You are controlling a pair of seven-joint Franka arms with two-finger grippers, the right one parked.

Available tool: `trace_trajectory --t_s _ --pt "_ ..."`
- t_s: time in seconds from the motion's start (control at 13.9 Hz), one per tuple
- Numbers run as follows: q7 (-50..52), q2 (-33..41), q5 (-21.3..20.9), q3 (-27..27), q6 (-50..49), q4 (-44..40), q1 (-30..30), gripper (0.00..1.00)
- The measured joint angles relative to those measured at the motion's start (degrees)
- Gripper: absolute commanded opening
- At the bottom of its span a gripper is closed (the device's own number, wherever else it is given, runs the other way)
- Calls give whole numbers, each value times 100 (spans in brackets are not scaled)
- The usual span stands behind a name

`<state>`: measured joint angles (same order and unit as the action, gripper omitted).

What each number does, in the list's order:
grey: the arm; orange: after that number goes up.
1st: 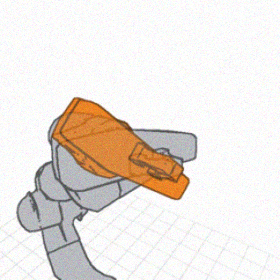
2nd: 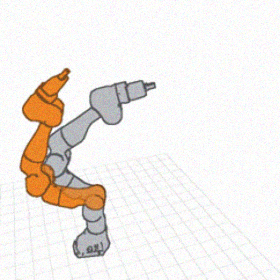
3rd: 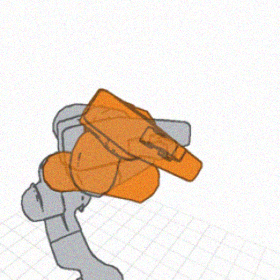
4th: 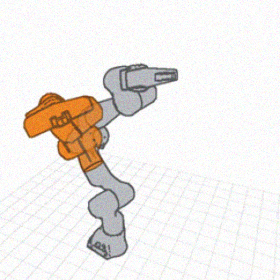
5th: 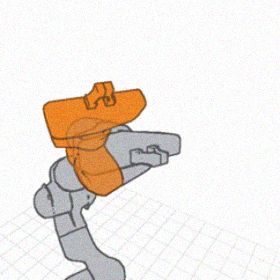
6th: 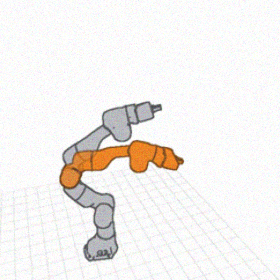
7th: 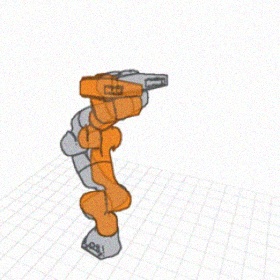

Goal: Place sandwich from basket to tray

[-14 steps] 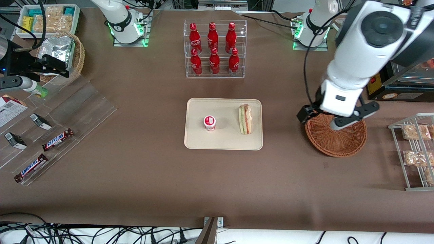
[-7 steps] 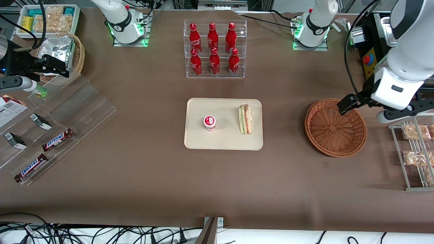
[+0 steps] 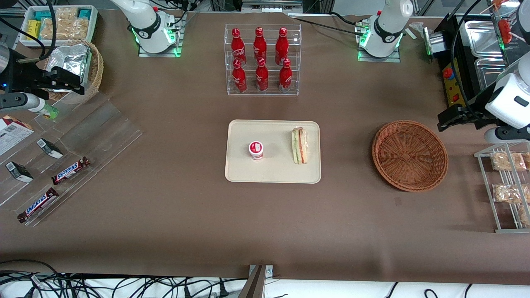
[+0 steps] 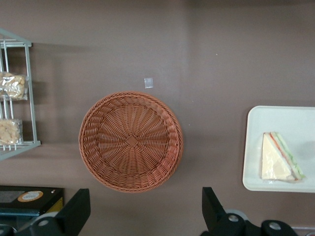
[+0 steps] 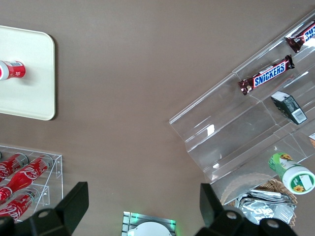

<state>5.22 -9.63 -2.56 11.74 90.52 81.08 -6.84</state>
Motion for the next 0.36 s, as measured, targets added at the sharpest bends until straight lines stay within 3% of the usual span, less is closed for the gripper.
trace_trajectory --t_s 0.36 --pt "-368 21 17 -51 -71 5 12 100"
